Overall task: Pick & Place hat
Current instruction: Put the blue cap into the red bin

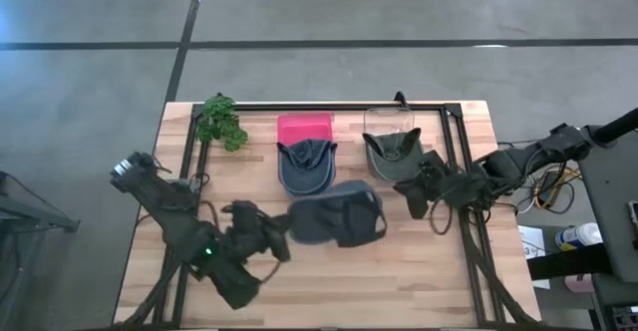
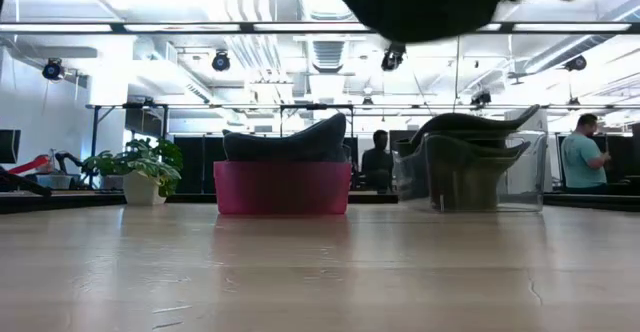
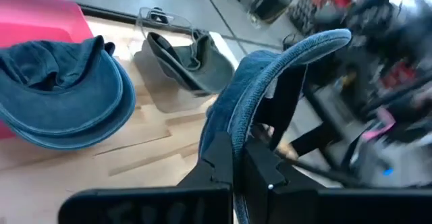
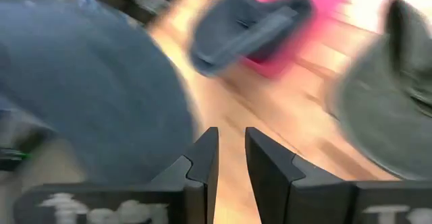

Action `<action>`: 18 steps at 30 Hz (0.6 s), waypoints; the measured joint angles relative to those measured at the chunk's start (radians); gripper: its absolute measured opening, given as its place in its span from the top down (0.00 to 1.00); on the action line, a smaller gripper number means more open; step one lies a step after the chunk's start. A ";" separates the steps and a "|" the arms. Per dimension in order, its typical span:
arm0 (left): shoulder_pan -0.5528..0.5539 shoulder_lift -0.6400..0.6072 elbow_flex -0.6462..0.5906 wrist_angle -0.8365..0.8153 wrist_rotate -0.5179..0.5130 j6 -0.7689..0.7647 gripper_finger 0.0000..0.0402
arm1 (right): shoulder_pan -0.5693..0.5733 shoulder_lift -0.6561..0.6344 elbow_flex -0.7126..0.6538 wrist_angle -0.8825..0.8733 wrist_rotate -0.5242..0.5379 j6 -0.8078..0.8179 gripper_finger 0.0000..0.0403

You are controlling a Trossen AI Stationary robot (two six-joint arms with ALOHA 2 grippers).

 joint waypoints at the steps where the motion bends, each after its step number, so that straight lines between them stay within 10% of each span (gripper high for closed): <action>1: -0.003 -0.022 -0.021 0.016 -0.007 -0.014 0.98 | 0.000 0.011 -0.001 -0.046 0.005 0.021 0.83; 18: 0.036 -0.090 -0.074 -0.050 -0.020 0.014 0.98 | 0.078 0.206 0.007 0.281 -0.122 0.043 0.83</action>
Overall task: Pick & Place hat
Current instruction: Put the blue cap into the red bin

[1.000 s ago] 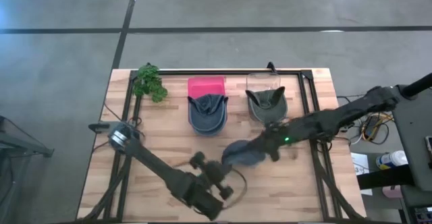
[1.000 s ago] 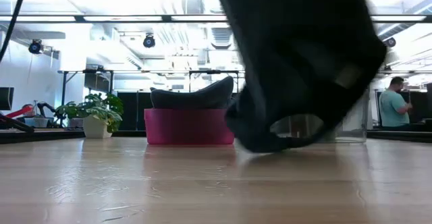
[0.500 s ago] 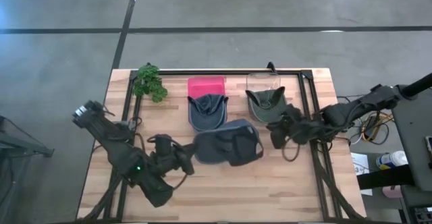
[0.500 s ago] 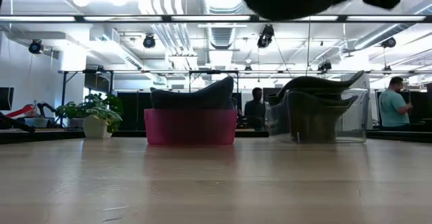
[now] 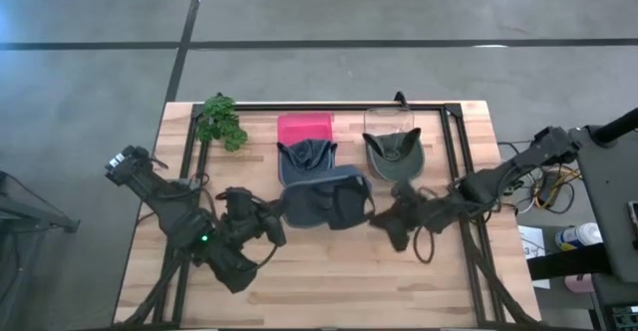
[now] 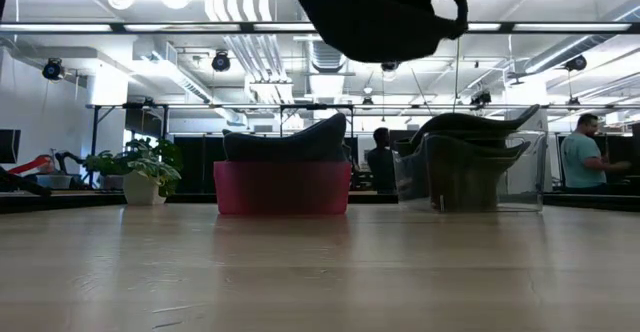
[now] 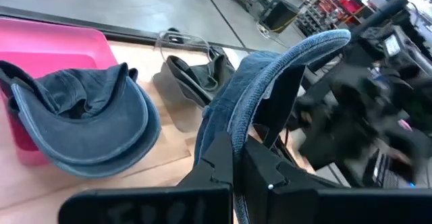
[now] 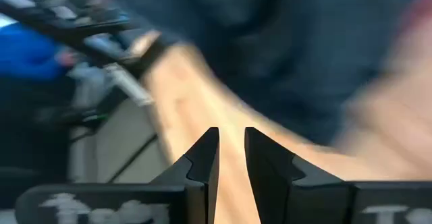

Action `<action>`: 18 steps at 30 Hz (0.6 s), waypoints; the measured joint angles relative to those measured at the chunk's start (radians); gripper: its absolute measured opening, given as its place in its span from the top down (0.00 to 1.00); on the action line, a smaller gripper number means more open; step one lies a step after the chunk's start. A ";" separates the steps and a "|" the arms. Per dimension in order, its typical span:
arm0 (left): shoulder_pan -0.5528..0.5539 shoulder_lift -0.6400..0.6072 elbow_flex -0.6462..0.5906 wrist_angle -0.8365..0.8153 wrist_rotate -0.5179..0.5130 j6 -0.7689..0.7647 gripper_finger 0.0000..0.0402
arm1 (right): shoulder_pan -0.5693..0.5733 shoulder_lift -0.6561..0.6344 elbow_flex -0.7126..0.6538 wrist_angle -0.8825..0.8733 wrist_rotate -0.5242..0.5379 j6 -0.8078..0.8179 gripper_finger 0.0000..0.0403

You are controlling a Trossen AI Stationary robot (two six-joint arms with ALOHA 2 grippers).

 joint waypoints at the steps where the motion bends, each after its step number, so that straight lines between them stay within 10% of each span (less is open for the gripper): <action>1: 0.008 0.001 0.000 0.008 0.004 0.009 0.98 | -0.007 0.026 0.000 0.065 -0.027 -0.015 0.83; 18: 0.012 0.037 0.000 0.189 0.123 0.154 0.98 | -0.210 0.442 0.254 0.291 0.096 -0.220 0.83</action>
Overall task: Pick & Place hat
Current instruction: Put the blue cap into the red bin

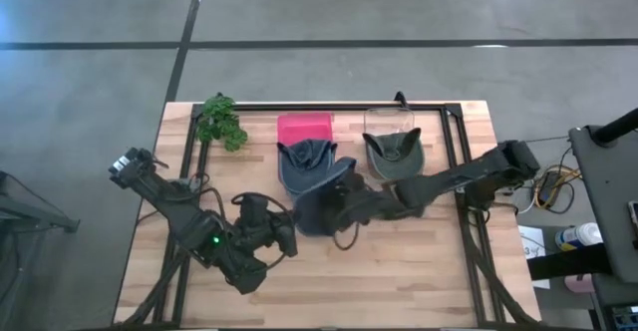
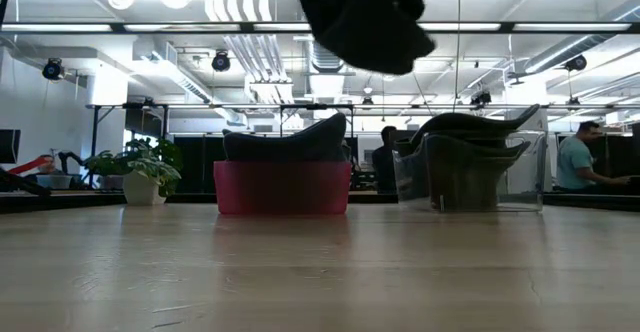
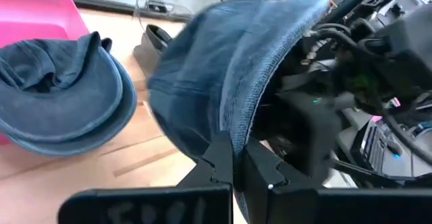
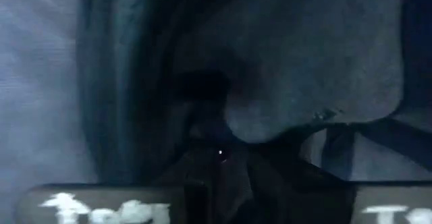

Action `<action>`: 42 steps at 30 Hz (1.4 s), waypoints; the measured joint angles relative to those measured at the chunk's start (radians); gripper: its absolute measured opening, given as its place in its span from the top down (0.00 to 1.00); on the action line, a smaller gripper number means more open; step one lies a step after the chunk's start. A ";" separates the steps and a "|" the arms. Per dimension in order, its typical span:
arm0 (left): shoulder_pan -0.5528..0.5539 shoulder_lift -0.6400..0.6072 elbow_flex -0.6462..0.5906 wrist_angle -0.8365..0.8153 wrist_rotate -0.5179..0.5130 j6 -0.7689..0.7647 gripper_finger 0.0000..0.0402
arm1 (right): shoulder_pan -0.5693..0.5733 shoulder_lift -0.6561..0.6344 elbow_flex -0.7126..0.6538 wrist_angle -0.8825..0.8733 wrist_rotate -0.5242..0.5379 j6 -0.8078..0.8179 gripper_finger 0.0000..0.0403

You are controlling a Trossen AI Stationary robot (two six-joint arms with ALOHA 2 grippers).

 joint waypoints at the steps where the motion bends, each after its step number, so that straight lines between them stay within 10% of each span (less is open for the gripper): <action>1: -0.003 0.002 0.000 0.009 0.004 0.000 0.98 | -0.007 0.021 0.017 -0.021 0.004 -0.010 0.83; 9: -0.030 0.001 -0.001 -0.121 0.010 -0.097 0.98 | -0.023 0.080 0.099 -0.322 0.017 0.024 0.83; 20: -0.034 0.000 0.000 -0.260 0.036 -0.152 0.98 | 0.114 -0.217 0.129 -0.413 -0.076 -0.096 0.83; 27: -0.057 -0.006 0.055 -0.259 0.032 -0.149 0.98 | 0.233 -0.325 -0.025 -0.813 0.127 0.360 0.83; 42: -0.048 -0.017 0.027 -0.202 0.227 -0.327 0.98 | 0.455 -0.293 -0.585 -0.121 0.132 0.912 0.83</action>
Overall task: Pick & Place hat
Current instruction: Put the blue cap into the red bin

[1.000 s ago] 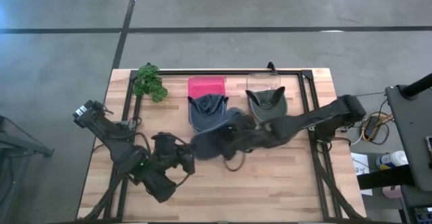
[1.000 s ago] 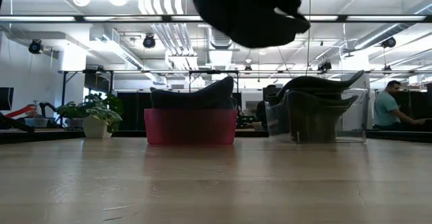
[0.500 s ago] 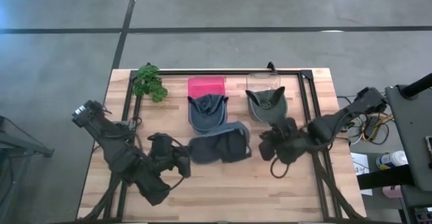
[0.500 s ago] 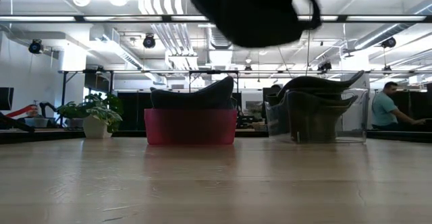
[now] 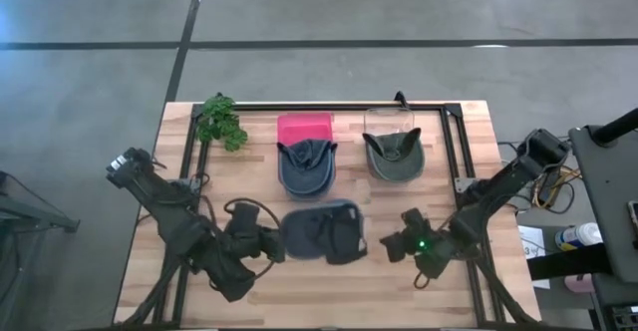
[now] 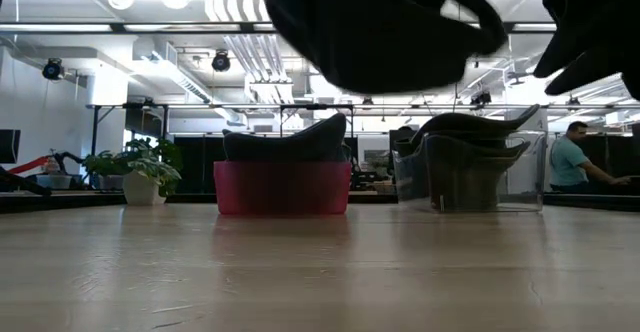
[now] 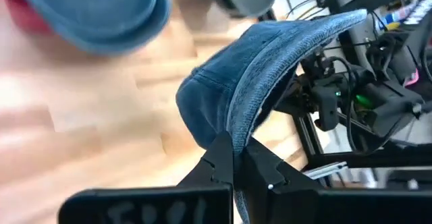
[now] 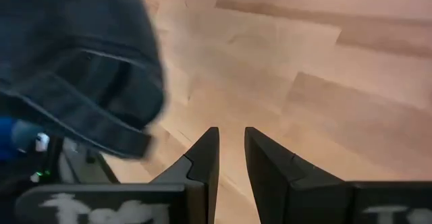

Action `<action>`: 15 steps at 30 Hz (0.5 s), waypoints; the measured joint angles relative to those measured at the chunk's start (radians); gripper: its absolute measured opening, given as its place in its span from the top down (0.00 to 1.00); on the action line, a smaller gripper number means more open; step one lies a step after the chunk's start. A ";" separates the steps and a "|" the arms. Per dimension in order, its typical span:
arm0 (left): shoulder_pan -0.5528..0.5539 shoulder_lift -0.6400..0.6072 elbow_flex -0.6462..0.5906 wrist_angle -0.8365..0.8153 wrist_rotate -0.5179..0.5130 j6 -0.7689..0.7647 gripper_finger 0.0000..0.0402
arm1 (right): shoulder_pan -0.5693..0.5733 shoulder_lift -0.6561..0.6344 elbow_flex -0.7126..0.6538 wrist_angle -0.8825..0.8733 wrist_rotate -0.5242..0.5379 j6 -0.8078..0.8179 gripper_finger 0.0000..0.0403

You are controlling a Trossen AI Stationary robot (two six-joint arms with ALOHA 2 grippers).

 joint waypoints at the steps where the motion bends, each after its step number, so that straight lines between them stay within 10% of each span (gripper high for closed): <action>1: 0.001 -0.003 -0.029 0.033 0.012 -0.024 0.98 | 0.014 0.011 -0.002 0.012 0.004 0.026 0.83; 15: 0.090 -0.079 -0.705 1.196 0.152 -0.075 0.98 | 0.190 0.033 0.030 -0.041 0.017 0.222 0.83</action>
